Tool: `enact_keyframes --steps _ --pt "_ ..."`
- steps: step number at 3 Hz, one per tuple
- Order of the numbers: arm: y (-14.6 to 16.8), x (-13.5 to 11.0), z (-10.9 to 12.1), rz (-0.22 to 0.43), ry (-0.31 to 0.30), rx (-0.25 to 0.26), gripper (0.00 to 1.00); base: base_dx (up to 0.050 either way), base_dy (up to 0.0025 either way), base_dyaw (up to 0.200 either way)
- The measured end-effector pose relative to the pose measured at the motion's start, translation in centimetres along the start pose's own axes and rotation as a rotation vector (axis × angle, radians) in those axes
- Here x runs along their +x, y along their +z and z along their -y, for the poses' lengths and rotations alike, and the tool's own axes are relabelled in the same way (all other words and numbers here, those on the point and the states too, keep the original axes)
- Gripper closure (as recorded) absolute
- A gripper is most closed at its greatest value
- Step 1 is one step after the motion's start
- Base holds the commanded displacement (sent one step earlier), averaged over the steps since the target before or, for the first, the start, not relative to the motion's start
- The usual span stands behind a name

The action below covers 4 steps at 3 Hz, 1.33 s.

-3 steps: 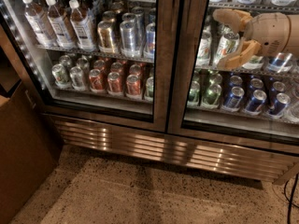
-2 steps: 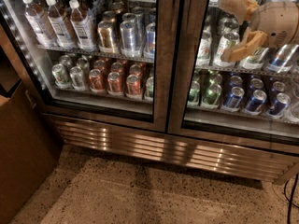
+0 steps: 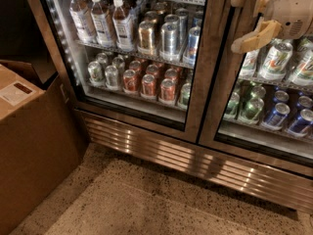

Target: Open right fridge door

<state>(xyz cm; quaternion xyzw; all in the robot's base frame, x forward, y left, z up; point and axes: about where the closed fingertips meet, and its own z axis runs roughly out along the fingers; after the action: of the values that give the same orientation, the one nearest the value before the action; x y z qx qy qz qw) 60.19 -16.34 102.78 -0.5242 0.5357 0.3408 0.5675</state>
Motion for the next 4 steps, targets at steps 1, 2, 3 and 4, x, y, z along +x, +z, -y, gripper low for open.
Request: enact_keyframes --steps 1,2,3,4 --pt "0.0 0.0 0.0 0.000 0.000 0.000 0.00 0.000 0.00000 0.000" --pt "-0.7 0.1 -0.9 0.000 0.000 0.000 0.19 0.000 0.00000 0.000" --pt "-1.6 -0.1 -0.8 0.000 0.000 0.000 0.42 0.000 0.00000 0.000" --pt "-2.3 -0.1 0.6 0.000 0.000 0.000 0.81 0.000 0.00000 0.000"
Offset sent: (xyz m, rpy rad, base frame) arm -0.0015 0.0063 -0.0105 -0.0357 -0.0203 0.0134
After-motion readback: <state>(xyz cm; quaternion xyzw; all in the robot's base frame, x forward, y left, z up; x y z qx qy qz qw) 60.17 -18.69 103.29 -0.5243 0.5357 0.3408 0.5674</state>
